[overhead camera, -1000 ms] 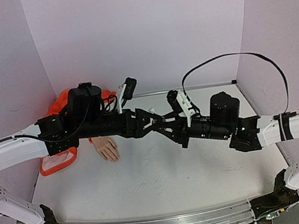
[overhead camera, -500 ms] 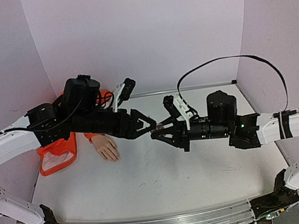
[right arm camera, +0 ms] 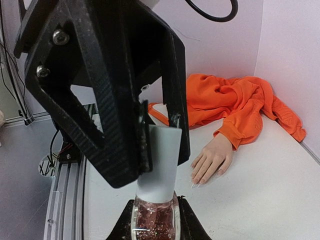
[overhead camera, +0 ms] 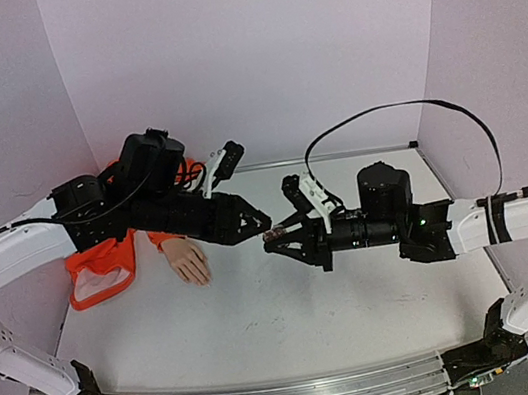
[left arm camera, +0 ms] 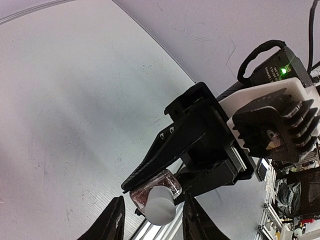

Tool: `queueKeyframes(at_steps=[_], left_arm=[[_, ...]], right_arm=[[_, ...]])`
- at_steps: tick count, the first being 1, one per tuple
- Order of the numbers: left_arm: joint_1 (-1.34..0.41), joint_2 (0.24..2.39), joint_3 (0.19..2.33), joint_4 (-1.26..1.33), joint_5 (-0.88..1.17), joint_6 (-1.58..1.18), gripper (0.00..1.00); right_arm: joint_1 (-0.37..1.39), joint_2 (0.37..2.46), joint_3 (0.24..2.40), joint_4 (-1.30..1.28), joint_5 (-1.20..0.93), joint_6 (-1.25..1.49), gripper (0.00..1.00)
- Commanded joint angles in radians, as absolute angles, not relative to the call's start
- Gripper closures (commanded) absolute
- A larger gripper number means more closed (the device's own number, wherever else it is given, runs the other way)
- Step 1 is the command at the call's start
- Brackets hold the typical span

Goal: Paint the nails

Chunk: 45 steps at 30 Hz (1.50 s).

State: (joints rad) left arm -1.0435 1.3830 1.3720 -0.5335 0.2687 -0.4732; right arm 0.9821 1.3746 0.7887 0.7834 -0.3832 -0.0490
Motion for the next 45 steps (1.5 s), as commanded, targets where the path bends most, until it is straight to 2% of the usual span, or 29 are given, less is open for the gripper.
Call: queueKeyframes(at_steps=[1, 27, 45], left_arm=[[-1.037, 1.398, 1.437, -0.522, 0.283, -0.471, 0.63], [-1.035, 1.401, 1.453, -0.534, 0.244, -0.46, 1.0], [-1.035, 1.35, 1.429, -0.536, 0.198, -0.456, 1.0]], right_arm=[[0.981, 1.368, 0.836, 0.839, -0.399, -0.048, 1.0], [0.981, 1.379, 0.816, 0.825, -0.393, -0.075, 1.0], [0.98, 1.385, 0.816, 0.827, -0.39, -0.077, 1.0]])
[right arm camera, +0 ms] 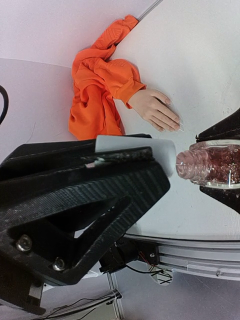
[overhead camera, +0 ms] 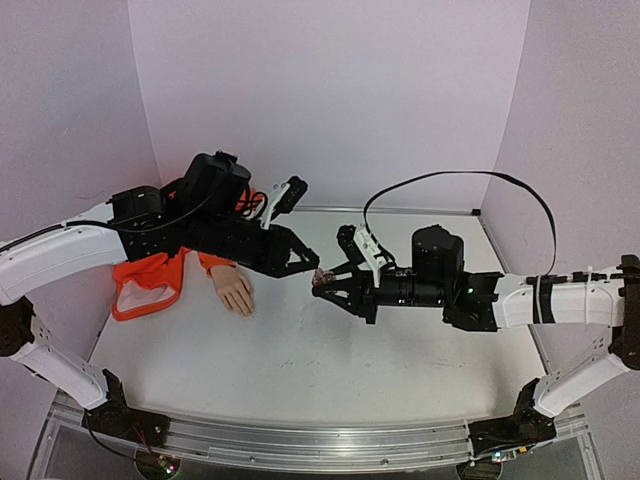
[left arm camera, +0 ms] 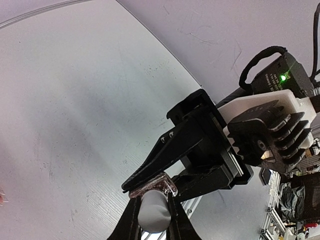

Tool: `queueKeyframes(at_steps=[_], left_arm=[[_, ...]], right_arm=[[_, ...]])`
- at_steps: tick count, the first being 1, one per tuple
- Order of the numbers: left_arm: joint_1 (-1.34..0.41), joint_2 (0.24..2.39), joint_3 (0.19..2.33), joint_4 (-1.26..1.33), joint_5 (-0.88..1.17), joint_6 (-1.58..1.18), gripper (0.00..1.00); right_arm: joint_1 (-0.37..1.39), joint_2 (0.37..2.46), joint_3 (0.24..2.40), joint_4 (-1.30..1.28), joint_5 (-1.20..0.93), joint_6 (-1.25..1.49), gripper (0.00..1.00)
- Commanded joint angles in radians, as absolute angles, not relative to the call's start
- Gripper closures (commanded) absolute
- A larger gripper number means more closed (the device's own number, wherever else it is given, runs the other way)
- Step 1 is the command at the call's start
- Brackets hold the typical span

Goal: Paint the nails

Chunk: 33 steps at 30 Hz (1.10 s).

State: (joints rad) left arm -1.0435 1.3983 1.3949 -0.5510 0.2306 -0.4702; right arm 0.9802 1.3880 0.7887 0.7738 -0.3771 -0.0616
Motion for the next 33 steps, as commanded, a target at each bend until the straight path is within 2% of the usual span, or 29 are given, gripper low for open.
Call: queueKeyframes(at_steps=[1, 33], left_arm=[[-1.036, 1.347, 1.428, -0.535, 0.198, -0.453, 1.0], [-1.025, 1.3, 1.423, -0.55, 0.195, -0.446, 1.0]], right_arm=[[0.982, 1.385, 0.816, 0.826, -0.388, -0.077, 1.0], [0.981, 1.346, 0.769, 0.875, -0.34, -0.063, 1.0]])
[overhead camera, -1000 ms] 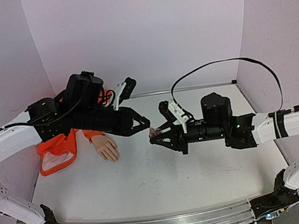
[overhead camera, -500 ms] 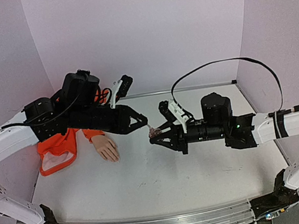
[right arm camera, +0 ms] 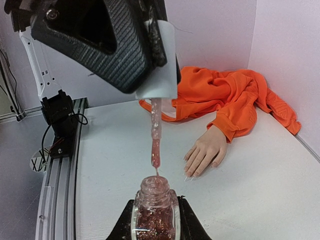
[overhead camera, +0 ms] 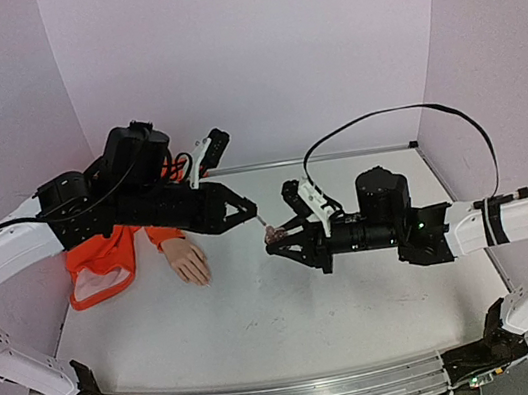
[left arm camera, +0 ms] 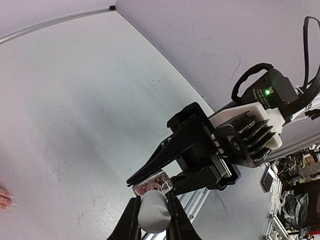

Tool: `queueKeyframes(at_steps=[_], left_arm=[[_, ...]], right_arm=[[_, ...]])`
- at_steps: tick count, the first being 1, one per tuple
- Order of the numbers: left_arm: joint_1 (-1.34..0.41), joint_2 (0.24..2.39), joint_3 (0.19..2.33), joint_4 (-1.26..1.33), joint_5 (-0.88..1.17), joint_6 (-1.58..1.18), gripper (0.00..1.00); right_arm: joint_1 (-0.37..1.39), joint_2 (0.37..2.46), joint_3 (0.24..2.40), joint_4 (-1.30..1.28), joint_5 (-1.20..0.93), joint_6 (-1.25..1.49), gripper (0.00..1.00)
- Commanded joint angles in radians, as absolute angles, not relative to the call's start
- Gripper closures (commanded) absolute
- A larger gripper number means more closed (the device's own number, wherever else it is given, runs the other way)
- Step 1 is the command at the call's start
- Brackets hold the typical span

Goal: Paint the nails

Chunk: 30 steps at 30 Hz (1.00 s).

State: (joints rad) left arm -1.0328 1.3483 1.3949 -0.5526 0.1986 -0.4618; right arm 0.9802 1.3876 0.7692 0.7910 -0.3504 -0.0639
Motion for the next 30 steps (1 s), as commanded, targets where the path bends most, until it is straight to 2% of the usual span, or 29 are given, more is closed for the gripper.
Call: queueKeyframes(at_steps=[1, 12, 18, 25, 30], left_arm=[[-1.024, 1.297, 1.422, -0.548, 0.195, -0.447, 1.0], [-0.985, 1.269, 1.404, -0.548, 0.229, -0.463, 1.0], [-0.891, 1.242, 1.369, -0.571, 0.288, -0.484, 1.0], [-0.751, 1.215, 1.287, -0.653, 0.343, -0.395, 1.0], [-0.707, 1.209, 1.197, -0.64, 0.298, -0.269, 1.0]], right_arm=[[0.981, 1.343, 0.766, 0.876, -0.339, -0.063, 1.0], [0.981, 1.282, 0.715, 0.924, -0.278, -0.056, 1.0], [0.981, 1.17, 0.656, 0.946, -0.128, -0.057, 1.0], [0.964, 1.028, 0.64, 0.808, -0.02, -0.136, 1.0], [0.95, 0.959, 0.615, 0.731, -0.001, -0.162, 1.0]])
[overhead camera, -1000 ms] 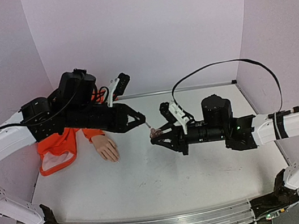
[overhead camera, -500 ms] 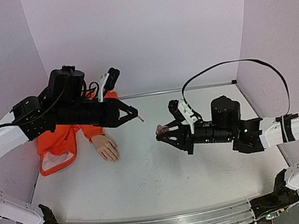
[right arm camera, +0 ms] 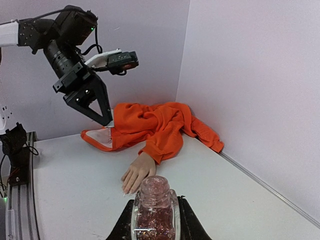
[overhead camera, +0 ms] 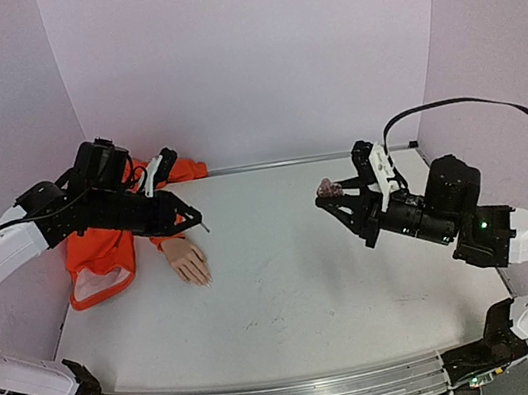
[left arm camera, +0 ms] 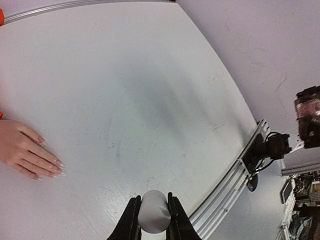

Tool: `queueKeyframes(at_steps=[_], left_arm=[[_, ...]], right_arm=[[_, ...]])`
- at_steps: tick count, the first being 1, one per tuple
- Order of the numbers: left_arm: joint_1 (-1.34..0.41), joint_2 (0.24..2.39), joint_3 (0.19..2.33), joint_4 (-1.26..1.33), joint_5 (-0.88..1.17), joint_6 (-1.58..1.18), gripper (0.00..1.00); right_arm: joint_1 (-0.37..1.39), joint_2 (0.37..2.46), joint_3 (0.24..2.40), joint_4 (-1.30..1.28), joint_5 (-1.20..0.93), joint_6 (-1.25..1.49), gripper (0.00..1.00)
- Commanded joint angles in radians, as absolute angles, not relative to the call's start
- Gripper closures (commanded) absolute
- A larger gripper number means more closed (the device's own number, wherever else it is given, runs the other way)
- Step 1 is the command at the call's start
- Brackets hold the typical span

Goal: Paint the nails

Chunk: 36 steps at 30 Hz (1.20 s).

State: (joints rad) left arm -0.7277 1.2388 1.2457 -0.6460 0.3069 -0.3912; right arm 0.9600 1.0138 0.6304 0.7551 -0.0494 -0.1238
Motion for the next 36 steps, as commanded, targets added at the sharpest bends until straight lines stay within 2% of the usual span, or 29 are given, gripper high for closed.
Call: queueKeyframes(at_steps=[1, 9, 24, 36], left_arm=[[-0.706, 1.215, 1.177, -0.632, 0.273, -0.248, 1.0], [-0.669, 1.298, 1.048, -0.514, 0.161, -0.095, 1.0], [-0.553, 1.626, 1.11, -0.373, 0.285, -0.068, 1.0], [-0.535, 1.697, 1.087, -0.342, 0.305, -0.066, 1.0]], right_arm=[[0.949, 0.944, 0.604, 0.727, 0.0, -0.164, 1.0], [0.946, 0.89, 0.56, 0.722, 0.095, -0.2, 1.0], [0.943, 0.989, 0.567, 0.763, 0.115, -0.236, 1.0], [0.938, 0.972, 0.535, 0.802, 0.112, -0.238, 1.0]])
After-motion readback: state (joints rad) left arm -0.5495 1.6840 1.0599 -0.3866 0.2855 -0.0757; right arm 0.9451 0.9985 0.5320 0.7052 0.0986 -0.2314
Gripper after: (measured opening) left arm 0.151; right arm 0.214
